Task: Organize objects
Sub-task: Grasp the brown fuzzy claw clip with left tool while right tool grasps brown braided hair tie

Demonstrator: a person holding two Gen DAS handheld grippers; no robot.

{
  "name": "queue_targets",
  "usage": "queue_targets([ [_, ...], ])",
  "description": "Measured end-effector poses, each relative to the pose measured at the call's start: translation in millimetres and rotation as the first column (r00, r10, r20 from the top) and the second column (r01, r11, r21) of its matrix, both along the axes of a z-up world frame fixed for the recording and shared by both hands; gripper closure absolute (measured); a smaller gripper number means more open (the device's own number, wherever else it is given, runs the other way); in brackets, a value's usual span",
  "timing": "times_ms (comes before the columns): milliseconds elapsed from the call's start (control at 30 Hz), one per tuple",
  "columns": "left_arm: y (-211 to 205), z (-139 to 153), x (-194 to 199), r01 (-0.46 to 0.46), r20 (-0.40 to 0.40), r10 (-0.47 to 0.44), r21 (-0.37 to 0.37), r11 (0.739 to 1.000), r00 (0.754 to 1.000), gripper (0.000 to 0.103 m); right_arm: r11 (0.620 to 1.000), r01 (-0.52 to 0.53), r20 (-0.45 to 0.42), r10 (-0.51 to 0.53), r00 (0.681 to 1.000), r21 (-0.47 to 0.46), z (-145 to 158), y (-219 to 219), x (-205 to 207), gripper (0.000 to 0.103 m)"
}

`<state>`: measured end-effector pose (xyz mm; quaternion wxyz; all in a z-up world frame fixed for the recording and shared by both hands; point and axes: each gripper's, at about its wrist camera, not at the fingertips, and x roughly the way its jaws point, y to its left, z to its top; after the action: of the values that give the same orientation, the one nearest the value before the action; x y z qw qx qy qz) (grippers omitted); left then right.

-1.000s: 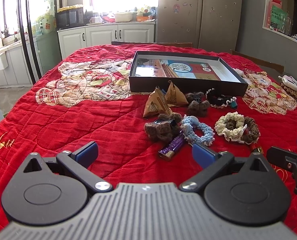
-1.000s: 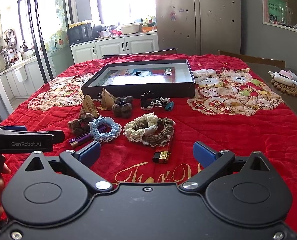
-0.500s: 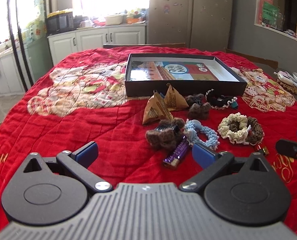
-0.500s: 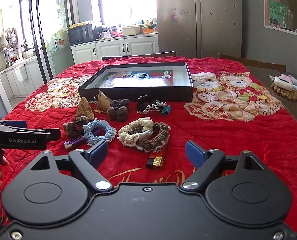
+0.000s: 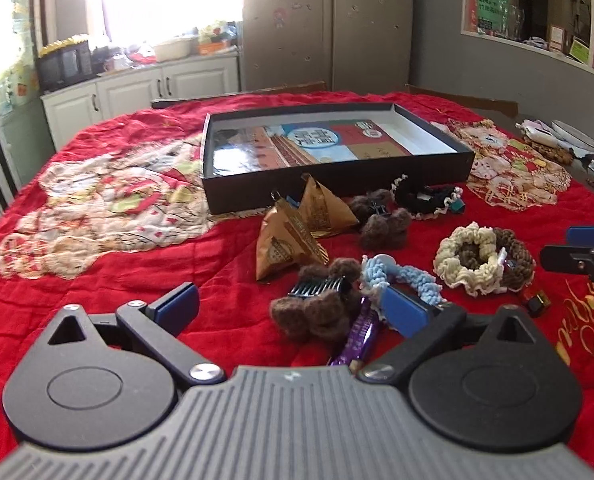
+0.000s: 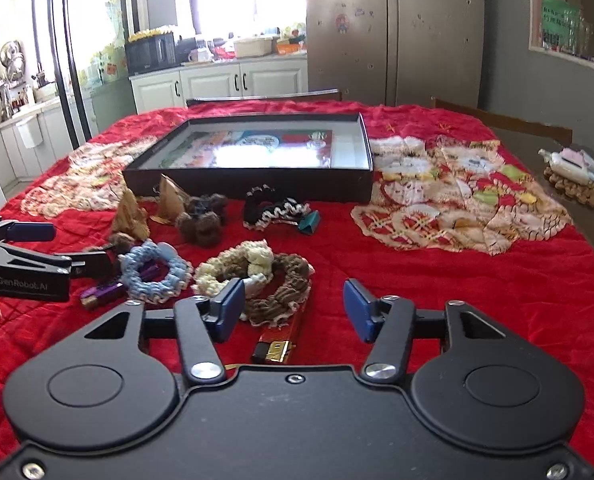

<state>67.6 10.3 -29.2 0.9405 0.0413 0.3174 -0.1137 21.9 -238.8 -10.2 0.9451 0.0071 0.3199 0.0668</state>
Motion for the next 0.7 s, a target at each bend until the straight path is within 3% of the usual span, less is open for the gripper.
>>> queue_targets([
  [367,5.5,-12.3,20.7,0.044,-0.044,-0.047,-0.069,0.997,0.998,0.02,0.999,-0.01,-0.046,0.012,0.999,0.045,-15.5,-3.6,31.3,0.062],
  [533,7.4,-15.1,25.7,0.062,-0.064,-0.069,-0.113,0.992,0.996,0.036,0.998,-0.016,-0.073,0.02,0.997,0.057,-20.9,-2.1,42.7,0.076],
  [700,8.4,-15.0,27.0,0.073,-0.069,-0.084,-0.147,0.986,0.994,0.054,0.998,-0.025,-0.094,0.03,0.995,0.055,-29.1,-2.1,43.8,0.083],
])
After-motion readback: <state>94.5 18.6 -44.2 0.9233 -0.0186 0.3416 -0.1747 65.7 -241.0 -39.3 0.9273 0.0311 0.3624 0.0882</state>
